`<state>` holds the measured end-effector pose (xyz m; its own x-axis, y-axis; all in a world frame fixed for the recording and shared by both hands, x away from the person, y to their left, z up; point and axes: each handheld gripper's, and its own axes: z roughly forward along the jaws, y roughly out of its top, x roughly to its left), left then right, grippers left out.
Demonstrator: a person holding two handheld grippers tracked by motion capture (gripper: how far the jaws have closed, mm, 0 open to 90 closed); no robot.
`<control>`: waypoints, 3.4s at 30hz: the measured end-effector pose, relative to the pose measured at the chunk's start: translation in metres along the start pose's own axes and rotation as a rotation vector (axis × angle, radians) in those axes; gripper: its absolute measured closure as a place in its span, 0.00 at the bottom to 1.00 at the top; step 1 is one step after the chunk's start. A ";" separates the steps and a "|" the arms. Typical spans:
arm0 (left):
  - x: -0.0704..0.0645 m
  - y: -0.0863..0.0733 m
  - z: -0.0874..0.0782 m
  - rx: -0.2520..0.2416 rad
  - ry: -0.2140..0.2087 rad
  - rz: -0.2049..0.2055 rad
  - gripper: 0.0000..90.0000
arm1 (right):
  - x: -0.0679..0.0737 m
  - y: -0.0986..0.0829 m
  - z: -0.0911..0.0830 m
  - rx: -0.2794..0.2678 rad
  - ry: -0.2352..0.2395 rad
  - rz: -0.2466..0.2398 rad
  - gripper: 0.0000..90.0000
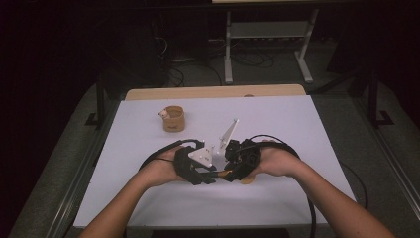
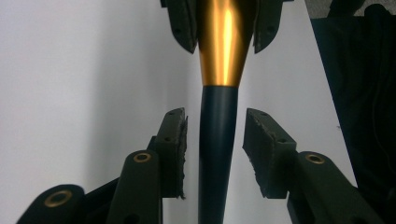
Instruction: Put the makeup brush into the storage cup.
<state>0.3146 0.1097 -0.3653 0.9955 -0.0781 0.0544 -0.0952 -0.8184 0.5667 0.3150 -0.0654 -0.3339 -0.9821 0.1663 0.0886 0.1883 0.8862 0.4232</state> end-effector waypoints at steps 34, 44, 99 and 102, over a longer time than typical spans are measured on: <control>0.002 0.006 0.002 0.011 -0.049 -0.009 0.83 | -0.004 0.000 0.003 -0.012 0.039 -0.041 0.70; 0.001 0.006 -0.001 0.016 -0.046 -0.032 0.83 | -0.005 -0.001 0.003 -0.031 0.066 -0.048 0.63; -0.012 -0.042 -0.028 -0.233 0.203 -0.437 0.83 | -0.012 -0.083 -0.035 -0.666 -0.220 0.343 0.07; -0.013 -0.042 -0.029 -0.243 0.218 -0.451 0.83 | -0.012 -0.084 -0.034 -0.671 -0.219 0.348 0.07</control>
<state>0.3058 0.1616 -0.3657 0.9167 0.3908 -0.0834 0.3177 -0.5862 0.7453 0.3109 -0.1564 -0.3396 -0.8318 0.5295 0.1662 0.3818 0.3286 0.8638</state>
